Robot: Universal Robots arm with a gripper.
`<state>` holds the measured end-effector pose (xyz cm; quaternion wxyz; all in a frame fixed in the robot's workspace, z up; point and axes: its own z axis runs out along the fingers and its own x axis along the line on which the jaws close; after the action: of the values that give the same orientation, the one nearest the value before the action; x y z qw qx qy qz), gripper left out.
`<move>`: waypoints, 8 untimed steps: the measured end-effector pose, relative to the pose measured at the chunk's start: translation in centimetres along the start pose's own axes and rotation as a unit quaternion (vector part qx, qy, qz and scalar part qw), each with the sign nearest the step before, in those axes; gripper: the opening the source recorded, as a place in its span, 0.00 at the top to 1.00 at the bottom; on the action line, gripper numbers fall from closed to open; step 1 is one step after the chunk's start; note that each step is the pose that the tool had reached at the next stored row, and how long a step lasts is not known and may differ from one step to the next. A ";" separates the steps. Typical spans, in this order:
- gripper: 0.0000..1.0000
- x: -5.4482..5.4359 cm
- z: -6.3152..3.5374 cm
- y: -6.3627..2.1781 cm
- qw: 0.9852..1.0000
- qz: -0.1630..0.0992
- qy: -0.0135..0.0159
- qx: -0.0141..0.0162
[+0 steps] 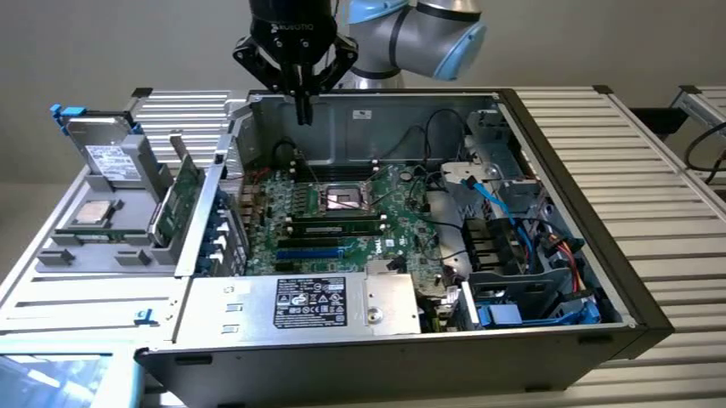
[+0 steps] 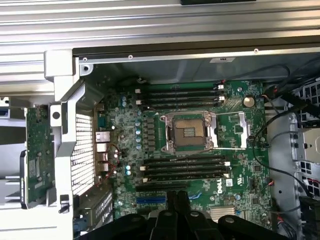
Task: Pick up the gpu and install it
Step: 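Reach for the gpu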
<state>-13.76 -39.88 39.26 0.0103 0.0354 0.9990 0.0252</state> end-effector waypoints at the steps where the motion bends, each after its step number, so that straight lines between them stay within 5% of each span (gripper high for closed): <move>1: 0.88 0.4 -0.01 -0.03 1.000 0.000 0.000 0.000; 8: 0.88 3.6 -0.08 -0.25 1.000 0.000 0.001 -0.001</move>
<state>-17.35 -39.87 39.26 0.0093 0.0355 0.9990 0.0262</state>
